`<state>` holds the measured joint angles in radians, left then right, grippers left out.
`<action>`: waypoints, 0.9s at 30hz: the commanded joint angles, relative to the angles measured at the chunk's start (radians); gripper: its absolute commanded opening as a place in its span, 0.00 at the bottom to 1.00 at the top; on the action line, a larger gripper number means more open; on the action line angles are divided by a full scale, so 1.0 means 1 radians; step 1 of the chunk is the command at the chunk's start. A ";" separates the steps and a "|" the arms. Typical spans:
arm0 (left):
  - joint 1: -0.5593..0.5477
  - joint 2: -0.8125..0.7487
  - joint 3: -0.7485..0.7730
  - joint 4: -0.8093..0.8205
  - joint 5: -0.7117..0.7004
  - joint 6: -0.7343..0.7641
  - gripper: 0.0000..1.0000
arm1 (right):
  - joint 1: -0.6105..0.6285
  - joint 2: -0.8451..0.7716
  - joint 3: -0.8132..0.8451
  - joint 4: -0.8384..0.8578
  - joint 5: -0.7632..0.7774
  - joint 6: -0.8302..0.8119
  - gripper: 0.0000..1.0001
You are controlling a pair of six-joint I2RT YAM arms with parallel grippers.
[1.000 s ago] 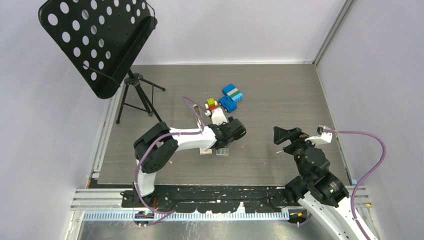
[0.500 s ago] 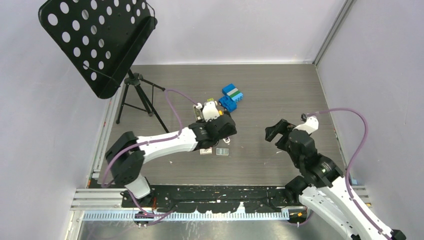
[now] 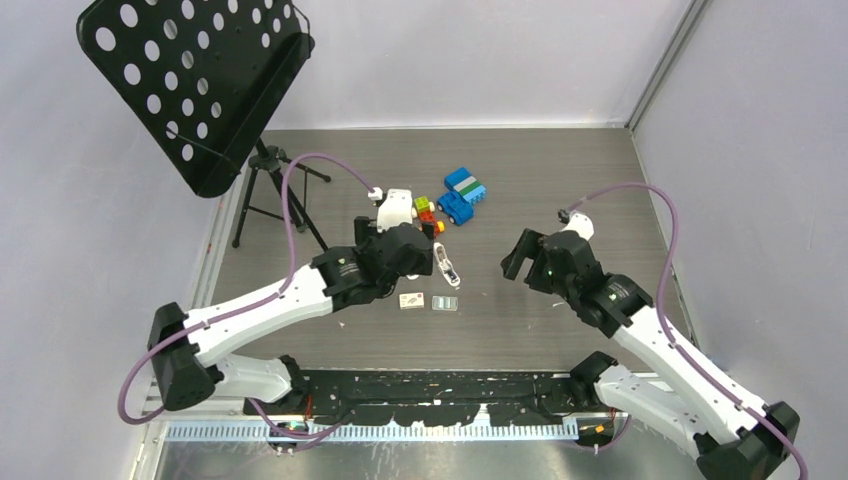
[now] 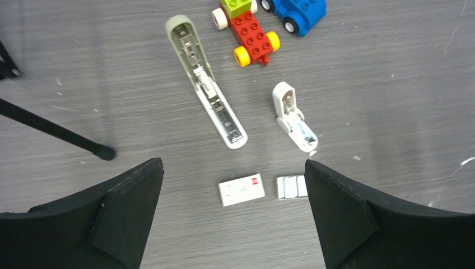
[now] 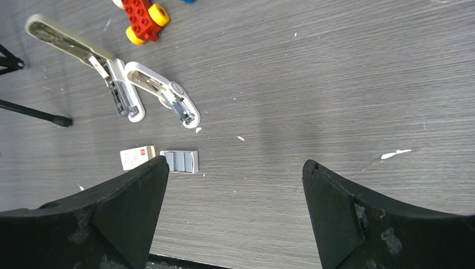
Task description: Load the staples into the stapler
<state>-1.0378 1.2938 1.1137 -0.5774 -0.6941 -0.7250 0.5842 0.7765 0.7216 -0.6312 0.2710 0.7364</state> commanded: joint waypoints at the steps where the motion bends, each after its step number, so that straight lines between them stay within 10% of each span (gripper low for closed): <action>1: 0.005 -0.076 0.009 -0.082 0.035 0.247 1.00 | -0.003 0.131 0.086 0.003 -0.031 -0.018 0.93; 13: 0.126 -0.200 0.092 -0.029 0.170 0.523 1.00 | 0.098 0.418 0.198 -0.036 0.042 0.153 0.88; 27: 0.303 -0.338 -0.048 -0.026 0.271 0.506 1.00 | 0.320 0.746 0.398 -0.071 0.121 0.260 0.52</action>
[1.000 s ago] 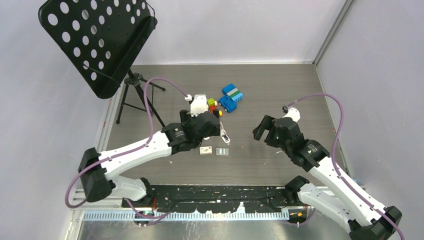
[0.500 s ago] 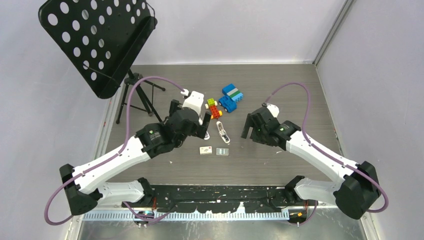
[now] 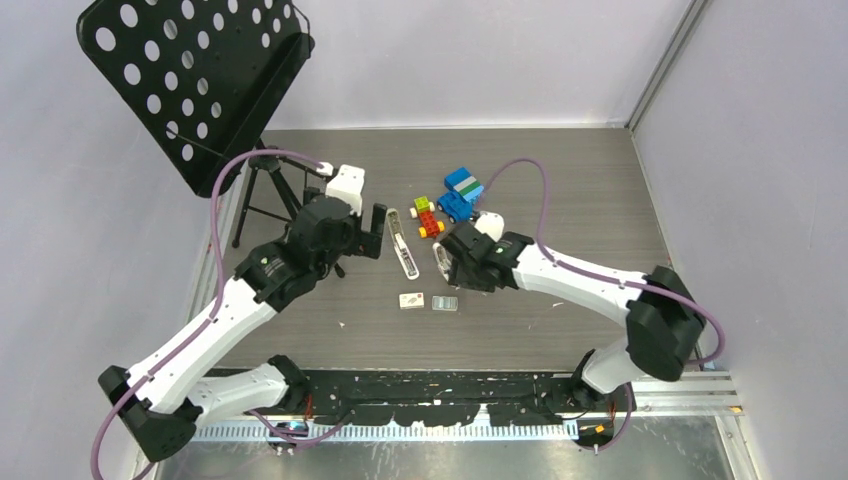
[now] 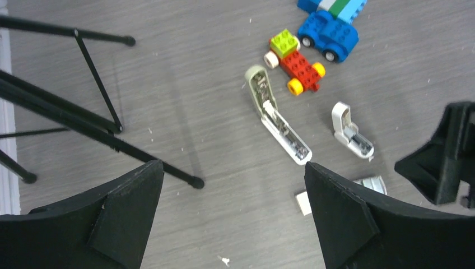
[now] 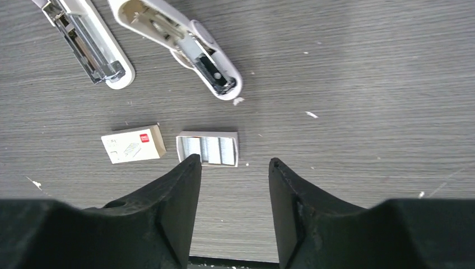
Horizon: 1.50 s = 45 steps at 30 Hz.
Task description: Load the staples into the stapler
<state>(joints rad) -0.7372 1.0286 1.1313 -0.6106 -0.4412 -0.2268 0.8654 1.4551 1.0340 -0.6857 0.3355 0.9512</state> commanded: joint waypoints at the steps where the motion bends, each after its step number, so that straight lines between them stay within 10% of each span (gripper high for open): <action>1: 0.002 -0.099 -0.091 0.006 0.016 0.004 1.00 | 0.050 0.087 0.100 -0.020 0.060 0.046 0.49; 45: 0.002 -0.285 -0.337 0.092 -0.067 0.122 1.00 | 0.158 0.398 0.256 -0.057 0.074 0.113 0.26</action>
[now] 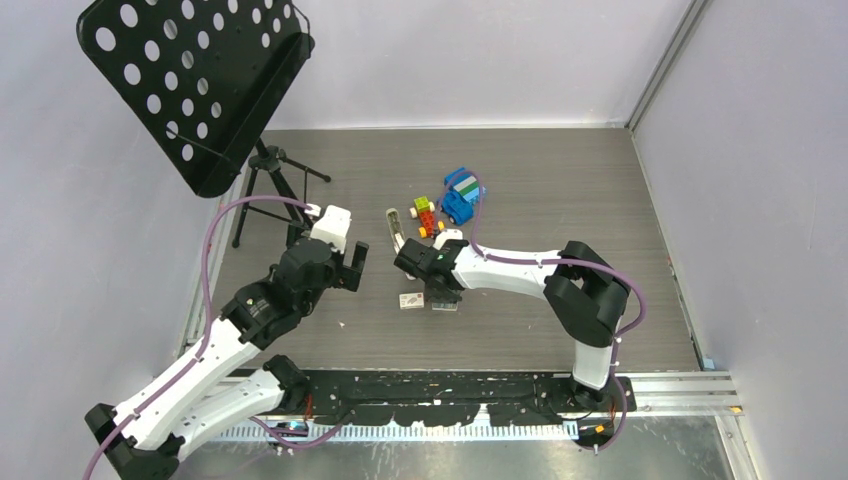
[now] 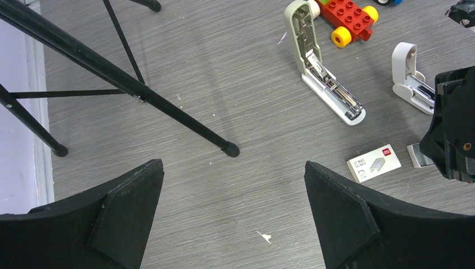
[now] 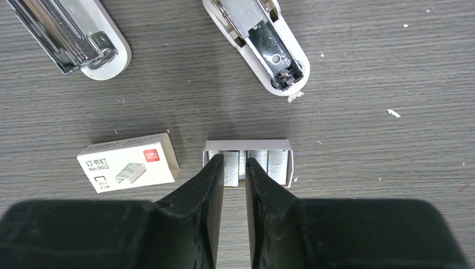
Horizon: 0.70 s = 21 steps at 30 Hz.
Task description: Load the staples into the stapler
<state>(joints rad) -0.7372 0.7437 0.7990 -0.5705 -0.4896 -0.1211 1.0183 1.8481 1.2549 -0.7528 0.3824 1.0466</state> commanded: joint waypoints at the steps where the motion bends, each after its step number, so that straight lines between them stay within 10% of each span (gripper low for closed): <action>1: 0.002 -0.001 -0.004 0.051 -0.019 0.017 1.00 | 0.004 0.005 0.036 0.010 0.026 0.018 0.26; 21: 0.002 0.005 -0.009 0.057 -0.013 0.020 1.00 | 0.005 -0.005 0.035 0.024 0.015 0.009 0.26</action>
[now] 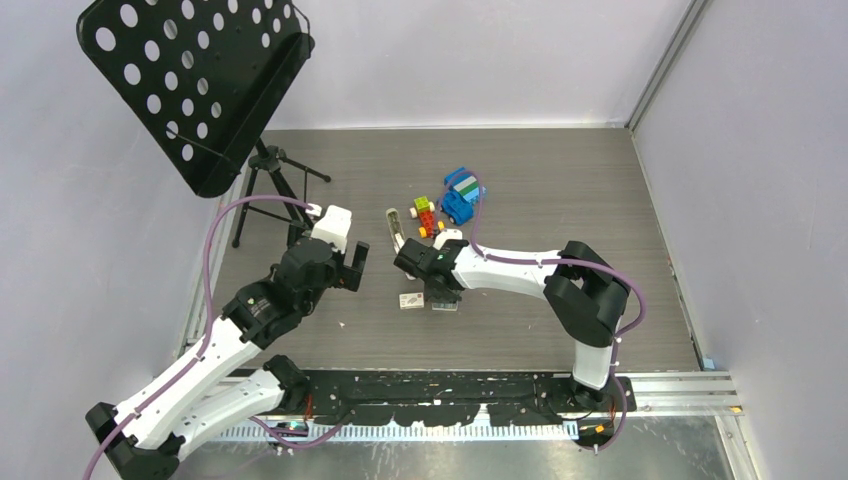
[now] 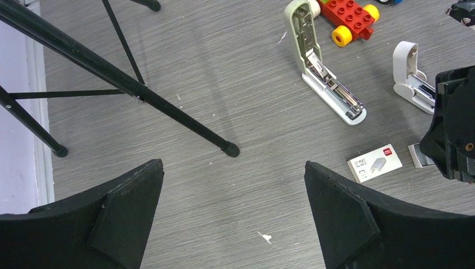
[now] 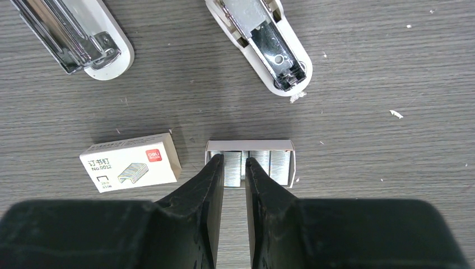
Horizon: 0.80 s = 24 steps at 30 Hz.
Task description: Load the staples into the stapler
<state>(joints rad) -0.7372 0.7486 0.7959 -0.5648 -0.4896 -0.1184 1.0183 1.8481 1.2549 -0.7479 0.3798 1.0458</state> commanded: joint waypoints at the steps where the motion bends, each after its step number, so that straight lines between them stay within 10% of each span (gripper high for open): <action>1: 0.002 0.000 -0.006 0.051 -0.014 0.017 1.00 | 0.005 -0.004 0.035 0.020 0.016 0.009 0.26; 24: 0.002 0.005 -0.007 0.051 -0.011 0.020 1.00 | 0.003 0.023 0.014 0.030 0.010 0.027 0.26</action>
<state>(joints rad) -0.7372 0.7532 0.7952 -0.5579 -0.4892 -0.1177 1.0183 1.8606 1.2549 -0.7303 0.3721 1.0496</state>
